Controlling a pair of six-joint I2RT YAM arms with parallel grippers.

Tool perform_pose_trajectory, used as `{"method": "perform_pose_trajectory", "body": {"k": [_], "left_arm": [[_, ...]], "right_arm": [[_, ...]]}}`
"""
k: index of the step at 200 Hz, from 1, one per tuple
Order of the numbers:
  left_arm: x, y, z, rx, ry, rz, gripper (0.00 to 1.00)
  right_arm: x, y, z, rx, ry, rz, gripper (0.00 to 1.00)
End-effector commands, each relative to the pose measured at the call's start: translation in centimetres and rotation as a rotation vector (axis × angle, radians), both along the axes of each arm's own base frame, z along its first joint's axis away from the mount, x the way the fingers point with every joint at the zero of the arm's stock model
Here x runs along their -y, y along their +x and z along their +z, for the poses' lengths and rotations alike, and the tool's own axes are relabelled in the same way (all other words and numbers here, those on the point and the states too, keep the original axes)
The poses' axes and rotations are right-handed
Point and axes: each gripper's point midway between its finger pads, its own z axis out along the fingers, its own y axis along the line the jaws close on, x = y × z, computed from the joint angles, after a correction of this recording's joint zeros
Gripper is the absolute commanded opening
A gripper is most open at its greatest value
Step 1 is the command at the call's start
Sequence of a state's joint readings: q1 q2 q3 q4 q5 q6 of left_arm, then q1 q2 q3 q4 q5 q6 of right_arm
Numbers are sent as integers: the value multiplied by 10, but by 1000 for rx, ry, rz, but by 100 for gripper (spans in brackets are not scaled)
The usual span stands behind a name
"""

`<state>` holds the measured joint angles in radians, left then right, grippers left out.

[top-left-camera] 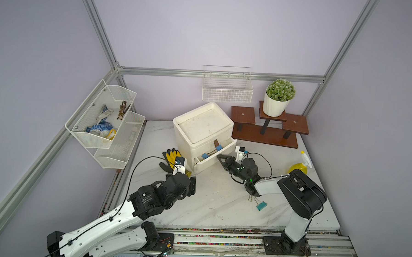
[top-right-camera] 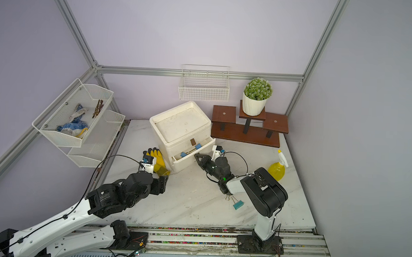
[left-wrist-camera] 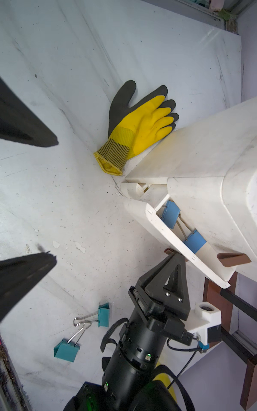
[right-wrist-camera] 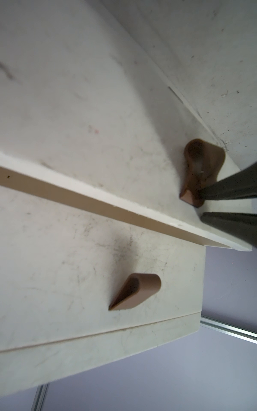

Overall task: Put the binder clips in the drawer according to color
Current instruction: Close the drawer in the storage box.

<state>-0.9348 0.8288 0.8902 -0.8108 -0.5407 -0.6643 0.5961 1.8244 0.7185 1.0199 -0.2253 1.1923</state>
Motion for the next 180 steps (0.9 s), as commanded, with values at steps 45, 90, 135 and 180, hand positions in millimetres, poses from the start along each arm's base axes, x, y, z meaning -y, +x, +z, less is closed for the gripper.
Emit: {"method": "perform_pose_trajectory", "body": {"k": [45,90,135,180], "left_arm": [[-18,0,-4,-5,-3,88,79],[-15,-1,-8,-21,-5,79,79],[-16,-3,-11,-27,-7,80,78],[-15,-4,-14,-38,-26,84,78]], "right_arm": [[-15,21,-4,-11,-20,-17,17],[-24,27,-8,-19,-29,-21,17],[-28,31,-12,-30,-35,-28,17],[-15,17,-19,-38,-53,-43,33]]}}
